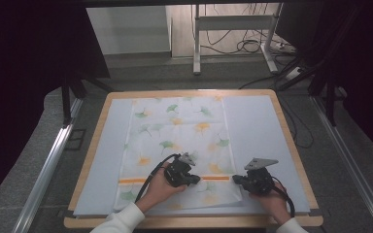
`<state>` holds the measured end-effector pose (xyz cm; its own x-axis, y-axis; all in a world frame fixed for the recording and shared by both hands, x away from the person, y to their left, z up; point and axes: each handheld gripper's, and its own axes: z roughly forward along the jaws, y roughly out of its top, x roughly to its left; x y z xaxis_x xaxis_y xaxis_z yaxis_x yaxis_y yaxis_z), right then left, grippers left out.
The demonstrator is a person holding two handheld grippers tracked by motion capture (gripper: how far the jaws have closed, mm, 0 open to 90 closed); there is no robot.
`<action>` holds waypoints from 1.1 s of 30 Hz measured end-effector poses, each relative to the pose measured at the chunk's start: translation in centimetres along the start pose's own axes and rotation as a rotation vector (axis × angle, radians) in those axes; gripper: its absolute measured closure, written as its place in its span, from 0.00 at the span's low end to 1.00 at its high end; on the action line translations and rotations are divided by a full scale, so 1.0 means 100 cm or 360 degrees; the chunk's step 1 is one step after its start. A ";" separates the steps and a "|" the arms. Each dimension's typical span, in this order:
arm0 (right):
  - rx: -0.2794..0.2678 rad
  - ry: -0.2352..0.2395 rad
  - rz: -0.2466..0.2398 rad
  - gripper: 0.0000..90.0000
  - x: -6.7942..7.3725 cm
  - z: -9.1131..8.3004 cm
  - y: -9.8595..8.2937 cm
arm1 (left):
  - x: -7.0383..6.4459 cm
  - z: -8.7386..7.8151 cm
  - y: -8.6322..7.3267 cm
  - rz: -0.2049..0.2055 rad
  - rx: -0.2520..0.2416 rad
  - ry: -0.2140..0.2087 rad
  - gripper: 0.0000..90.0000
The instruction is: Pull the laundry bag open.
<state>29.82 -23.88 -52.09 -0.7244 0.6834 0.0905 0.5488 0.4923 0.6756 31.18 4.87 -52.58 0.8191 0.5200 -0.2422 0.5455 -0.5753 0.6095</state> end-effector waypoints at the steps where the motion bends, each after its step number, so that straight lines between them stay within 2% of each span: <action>1: 0.0000 0.0001 0.0001 1.00 0.000 0.000 0.000 | 0.000 -0.001 -0.001 -0.0002 -0.0001 0.0001 1.00; 11: -0.0001 -0.0006 -0.0027 1.00 0.000 0.000 0.000 | 0.002 -0.005 -0.006 -0.0022 -0.0009 0.0012 1.00; 16: 0.0023 0.0012 -0.0027 1.00 0.001 0.000 -0.001 | 0.004 -0.006 -0.008 -0.0029 -0.0009 0.0018 1.00; 33: 0.0022 0.0013 -0.0022 1.00 0.001 0.000 -0.001 | 0.005 -0.010 -0.012 -0.0045 -0.0016 0.0028 1.00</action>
<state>29.72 -23.88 -52.18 -0.7355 0.6719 0.0874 0.5443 0.5089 0.6669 30.80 6.43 -52.71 0.8002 0.5469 -0.2461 0.5663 -0.5540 0.6103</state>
